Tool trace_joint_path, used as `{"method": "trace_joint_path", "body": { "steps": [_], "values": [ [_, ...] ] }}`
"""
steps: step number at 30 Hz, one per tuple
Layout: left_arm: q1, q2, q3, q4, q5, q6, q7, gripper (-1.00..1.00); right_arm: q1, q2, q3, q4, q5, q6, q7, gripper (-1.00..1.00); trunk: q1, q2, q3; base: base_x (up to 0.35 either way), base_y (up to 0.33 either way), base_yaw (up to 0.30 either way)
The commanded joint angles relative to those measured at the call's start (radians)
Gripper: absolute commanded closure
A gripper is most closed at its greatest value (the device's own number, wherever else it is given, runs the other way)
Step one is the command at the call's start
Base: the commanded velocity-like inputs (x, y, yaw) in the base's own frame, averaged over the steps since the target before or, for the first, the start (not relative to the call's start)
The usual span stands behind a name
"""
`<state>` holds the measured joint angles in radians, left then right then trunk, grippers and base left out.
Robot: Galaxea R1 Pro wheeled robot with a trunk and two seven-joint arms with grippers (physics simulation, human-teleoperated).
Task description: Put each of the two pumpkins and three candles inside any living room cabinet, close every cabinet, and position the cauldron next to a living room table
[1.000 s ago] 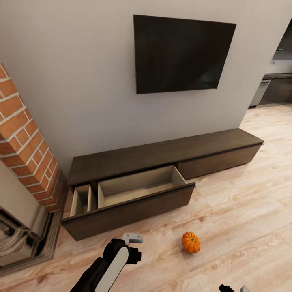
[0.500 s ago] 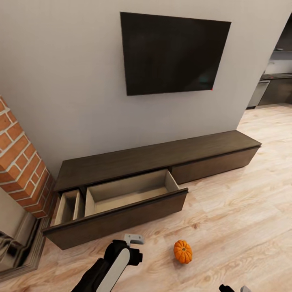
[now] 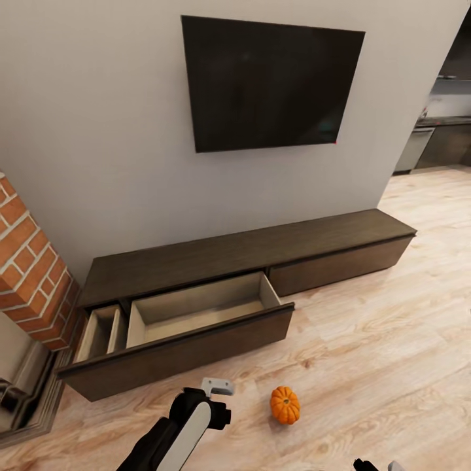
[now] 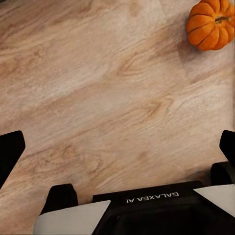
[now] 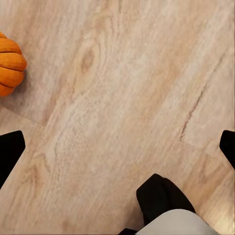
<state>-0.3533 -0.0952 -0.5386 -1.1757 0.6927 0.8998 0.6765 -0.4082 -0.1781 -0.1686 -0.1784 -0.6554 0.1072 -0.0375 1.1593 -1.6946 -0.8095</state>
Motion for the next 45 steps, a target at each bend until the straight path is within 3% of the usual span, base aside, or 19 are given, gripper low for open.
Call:
{"method": "trace_joint_path", "body": {
  "steps": [1, 14, 36, 45],
  "values": [
    [-0.001, 0.000, -0.001, -0.001, 0.010, 0.001, 0.011, -1.00, 0.000, 0.000, -0.003, -0.003, -0.003, 0.006, -0.004, -1.00, 0.000, 0.000, -0.002, 0.000, -0.297, 0.000],
    [-0.001, 0.000, -0.001, -0.001, 0.010, 0.001, 0.012, -1.00, 0.000, 0.000, -0.003, -0.003, -0.003, 0.005, -0.005, -1.00, 0.000, 0.000, -0.023, 0.029, -0.284, -0.069],
    [-0.001, 0.000, -0.009, -0.001, 0.009, 0.001, 0.014, -1.00, 0.000, 0.000, -0.003, -0.003, -0.003, 0.005, -0.005, -1.00, 0.000, 0.000, -0.056, 0.192, -0.205, -0.099],
    [-0.001, 0.000, -0.009, -0.001, 0.009, 0.001, 0.014, -1.00, 0.000, 0.000, -0.003, -0.003, -0.003, 0.005, -0.004, -1.00, 0.000, 0.000, -0.058, 0.110, -0.251, -0.003]
  ]
}}
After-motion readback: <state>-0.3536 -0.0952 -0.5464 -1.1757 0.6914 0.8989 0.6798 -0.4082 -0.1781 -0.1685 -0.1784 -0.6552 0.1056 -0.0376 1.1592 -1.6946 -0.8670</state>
